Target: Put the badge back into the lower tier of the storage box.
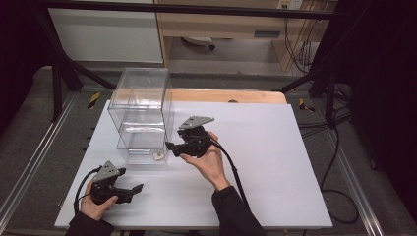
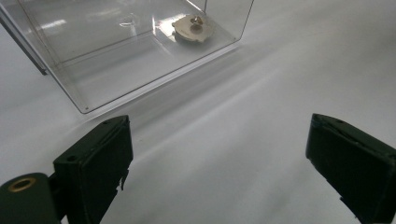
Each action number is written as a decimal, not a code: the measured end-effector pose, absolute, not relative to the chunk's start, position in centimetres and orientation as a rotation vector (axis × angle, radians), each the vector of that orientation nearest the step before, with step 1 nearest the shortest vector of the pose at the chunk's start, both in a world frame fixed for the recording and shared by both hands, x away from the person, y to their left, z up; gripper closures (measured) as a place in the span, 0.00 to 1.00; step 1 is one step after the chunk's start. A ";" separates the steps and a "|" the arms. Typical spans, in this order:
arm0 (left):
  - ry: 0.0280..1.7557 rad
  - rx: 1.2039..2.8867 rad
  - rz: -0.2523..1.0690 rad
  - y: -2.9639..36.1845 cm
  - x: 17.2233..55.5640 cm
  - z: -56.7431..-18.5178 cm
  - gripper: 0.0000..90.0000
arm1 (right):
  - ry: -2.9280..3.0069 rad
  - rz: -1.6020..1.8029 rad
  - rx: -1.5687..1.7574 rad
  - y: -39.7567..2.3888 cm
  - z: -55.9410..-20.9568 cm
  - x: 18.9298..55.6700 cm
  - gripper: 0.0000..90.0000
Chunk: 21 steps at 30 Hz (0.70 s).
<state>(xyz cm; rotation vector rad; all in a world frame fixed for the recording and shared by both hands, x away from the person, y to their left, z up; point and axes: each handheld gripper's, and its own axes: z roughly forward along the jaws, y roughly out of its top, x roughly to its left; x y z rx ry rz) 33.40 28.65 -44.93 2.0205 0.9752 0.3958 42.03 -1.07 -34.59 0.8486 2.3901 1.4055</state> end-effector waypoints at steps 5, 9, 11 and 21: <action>0.976 2.021 0.396 28.6 33.4 -44.9 0.07 | 2.374 1.393 0.897 -4.1 -34.8 41.6 0.29; 0.977 2.023 0.394 28.6 33.4 -45.0 0.07 | 2.349 1.383 0.928 -6.6 -35.3 41.2 0.20; 0.977 2.023 0.393 28.6 33.4 -45.0 0.07 | 2.335 1.372 0.946 -7.9 -35.5 40.9 0.16; 0.978 2.024 0.393 28.6 33.4 -45.0 0.07 | 2.272 1.296 1.005 -12.7 -37.0 39.2 0.06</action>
